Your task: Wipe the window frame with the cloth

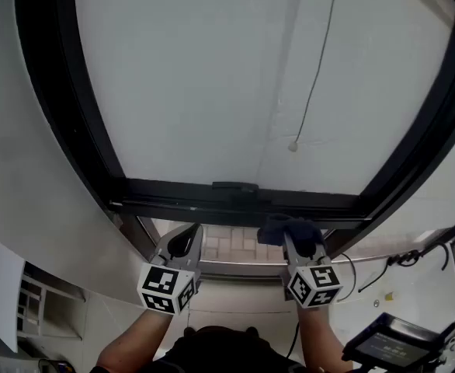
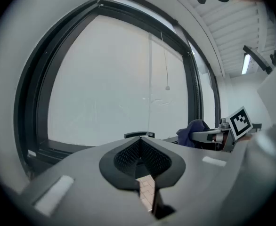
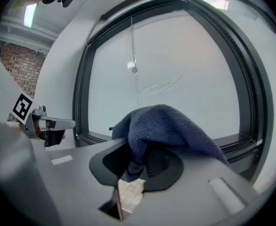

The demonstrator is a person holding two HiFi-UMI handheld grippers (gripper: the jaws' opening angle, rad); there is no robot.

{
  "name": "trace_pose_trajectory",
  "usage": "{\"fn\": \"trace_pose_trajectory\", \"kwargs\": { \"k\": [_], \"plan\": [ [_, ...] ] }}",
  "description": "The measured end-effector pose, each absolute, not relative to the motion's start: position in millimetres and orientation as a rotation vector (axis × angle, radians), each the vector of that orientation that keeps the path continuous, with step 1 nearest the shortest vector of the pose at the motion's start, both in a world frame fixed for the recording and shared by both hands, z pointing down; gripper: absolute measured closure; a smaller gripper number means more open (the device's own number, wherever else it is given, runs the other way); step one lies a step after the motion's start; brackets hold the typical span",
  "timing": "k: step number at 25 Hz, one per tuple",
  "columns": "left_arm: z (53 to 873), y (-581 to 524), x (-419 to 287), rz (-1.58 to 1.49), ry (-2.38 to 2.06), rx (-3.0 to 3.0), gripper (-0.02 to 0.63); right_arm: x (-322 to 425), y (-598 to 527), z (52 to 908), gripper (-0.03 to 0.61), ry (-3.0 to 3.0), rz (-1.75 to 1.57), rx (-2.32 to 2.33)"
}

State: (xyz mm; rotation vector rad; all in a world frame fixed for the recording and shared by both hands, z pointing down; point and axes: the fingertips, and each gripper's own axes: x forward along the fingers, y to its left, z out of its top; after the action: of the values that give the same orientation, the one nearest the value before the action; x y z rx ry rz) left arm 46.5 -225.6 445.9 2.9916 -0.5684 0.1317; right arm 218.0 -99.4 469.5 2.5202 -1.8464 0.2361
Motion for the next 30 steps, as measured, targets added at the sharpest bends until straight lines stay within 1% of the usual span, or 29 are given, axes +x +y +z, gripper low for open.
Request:
{"fn": "trace_pose_trajectory", "kwargs": {
  "k": [6, 11, 16, 22, 30],
  "plan": [
    [452, -243, 32, 0.137, -0.586, 2.982, 0.620, 202, -121, 464, 0.514, -1.879, 0.232, 2.504],
    [445, -265, 1, 0.103, -0.641, 2.966, 0.620, 143, -167, 447, 0.514, -2.039, 0.175, 2.379],
    [443, -292, -49, 0.081, -0.742, 2.943, 0.620, 89, -217, 439, 0.514, -2.158, 0.140, 2.276],
    [449, -320, -110, 0.083, -0.893, 2.903, 0.620, 34, -268, 441, 0.514, -2.268, 0.119, 2.163],
    [453, -343, -160, 0.084, -1.007, 2.849, 0.620, -30, -314, 445, 0.514, -2.368, 0.130, 2.027]
  ]
}}
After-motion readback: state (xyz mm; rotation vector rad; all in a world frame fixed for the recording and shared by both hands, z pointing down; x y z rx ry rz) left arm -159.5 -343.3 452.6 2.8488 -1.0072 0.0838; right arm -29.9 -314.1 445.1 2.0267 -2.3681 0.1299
